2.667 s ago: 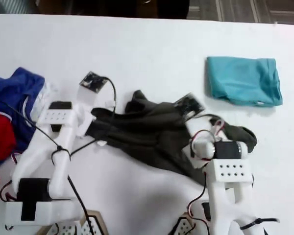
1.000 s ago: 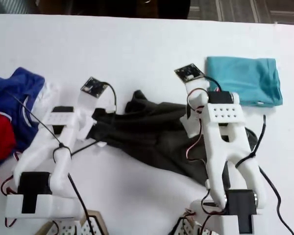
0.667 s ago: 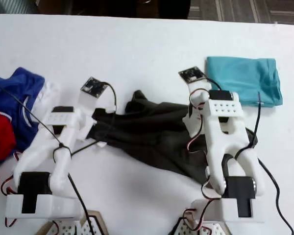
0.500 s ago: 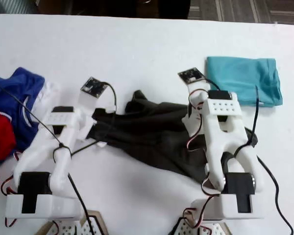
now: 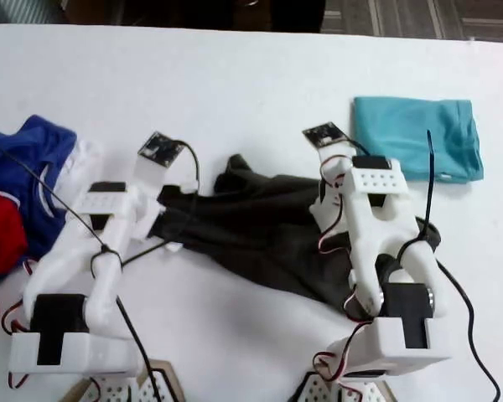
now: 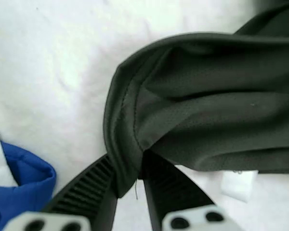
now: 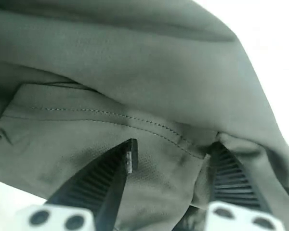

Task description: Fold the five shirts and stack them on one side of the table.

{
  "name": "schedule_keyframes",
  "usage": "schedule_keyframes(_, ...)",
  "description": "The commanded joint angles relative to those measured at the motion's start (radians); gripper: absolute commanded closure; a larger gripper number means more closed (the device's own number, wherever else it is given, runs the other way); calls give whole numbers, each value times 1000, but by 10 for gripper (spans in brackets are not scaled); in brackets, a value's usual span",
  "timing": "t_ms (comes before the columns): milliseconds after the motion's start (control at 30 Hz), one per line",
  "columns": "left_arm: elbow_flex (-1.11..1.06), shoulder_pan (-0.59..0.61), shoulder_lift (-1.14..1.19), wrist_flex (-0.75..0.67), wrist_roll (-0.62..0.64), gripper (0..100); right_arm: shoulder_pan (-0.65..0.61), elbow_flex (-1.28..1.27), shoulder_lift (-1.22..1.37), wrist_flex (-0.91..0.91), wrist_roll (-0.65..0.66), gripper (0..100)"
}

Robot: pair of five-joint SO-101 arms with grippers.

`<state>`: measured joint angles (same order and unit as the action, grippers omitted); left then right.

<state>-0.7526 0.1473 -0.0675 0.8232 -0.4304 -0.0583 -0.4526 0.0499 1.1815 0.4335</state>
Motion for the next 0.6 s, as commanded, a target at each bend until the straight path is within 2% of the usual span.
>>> schedule_keyframes(0,2,-8,-6,-11,3,974,8,43,-7,-13,-2,878)
schedule_keyframes(100,2,-8,-6,-11,3,974,8,43,-7,-13,-2,988)
schedule_keyframes(167,2,-8,-6,-11,3,974,8,46,-10,-12,-2,955)
schedule_keyframes(567,4,-8,-6,-11,3,973,4,55,-334,91,-2,979)
